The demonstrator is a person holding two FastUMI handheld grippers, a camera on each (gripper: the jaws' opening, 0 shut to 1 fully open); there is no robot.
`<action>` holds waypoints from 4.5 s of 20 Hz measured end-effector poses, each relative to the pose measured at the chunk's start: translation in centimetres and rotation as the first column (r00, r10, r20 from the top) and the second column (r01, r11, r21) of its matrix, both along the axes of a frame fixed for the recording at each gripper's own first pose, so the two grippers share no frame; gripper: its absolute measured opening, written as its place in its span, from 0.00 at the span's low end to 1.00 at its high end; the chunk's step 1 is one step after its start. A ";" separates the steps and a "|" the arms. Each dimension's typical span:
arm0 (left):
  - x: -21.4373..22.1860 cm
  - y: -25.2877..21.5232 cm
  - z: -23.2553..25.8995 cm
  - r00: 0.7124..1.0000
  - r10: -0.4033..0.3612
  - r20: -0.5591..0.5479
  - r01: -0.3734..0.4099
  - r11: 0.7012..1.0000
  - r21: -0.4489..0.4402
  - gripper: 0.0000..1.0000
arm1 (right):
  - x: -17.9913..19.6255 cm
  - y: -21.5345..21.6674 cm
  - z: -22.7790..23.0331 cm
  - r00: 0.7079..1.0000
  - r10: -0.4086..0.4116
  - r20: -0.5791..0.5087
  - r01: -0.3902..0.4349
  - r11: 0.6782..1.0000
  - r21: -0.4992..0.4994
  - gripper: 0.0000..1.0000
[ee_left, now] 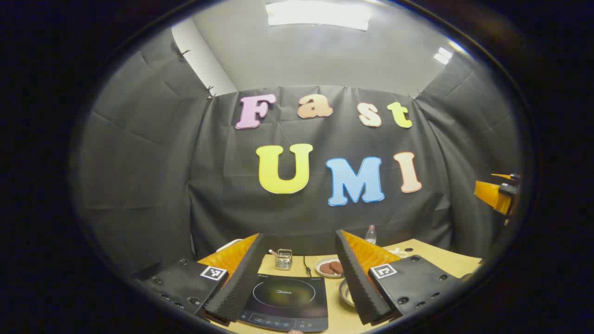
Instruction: First push the handle of the pot to place it horizontally, then grasp the pot with both hands and set it on the induction cooktop.
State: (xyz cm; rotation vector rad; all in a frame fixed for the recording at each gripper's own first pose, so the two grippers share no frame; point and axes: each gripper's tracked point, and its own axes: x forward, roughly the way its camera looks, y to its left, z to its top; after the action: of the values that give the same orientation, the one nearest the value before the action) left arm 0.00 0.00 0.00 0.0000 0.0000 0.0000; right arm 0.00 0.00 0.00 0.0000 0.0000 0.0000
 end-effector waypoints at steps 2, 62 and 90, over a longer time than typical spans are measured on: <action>-0.2 0.1 0.1 1.000 0.003 0.002 -0.003 1.000 0.009 0.99 | 0.0 0.0 -0.3 1.000 0.003 -0.010 -0.003 1.000 -0.001 0.97; 9.9 -1.3 -7.7 0.991 0.002 -0.131 0.008 0.997 0.074 0.97 | -4.2 9.1 -34.4 0.374 0.408 -0.832 -0.495 0.847 0.193 0.01; 15.1 -11.9 -20.4 0.923 -0.103 -0.370 0.134 0.989 0.060 1.00 | 11.4 -5.4 -37.2 0.570 0.100 -0.816 -0.241 0.969 -0.049 0.01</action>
State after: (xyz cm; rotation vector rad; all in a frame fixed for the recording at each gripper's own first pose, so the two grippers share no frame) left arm 15.11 -11.86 -20.36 0.0848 0.3750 -0.1217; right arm 11.37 -5.42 -37.16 -0.1614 0.9442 0.2014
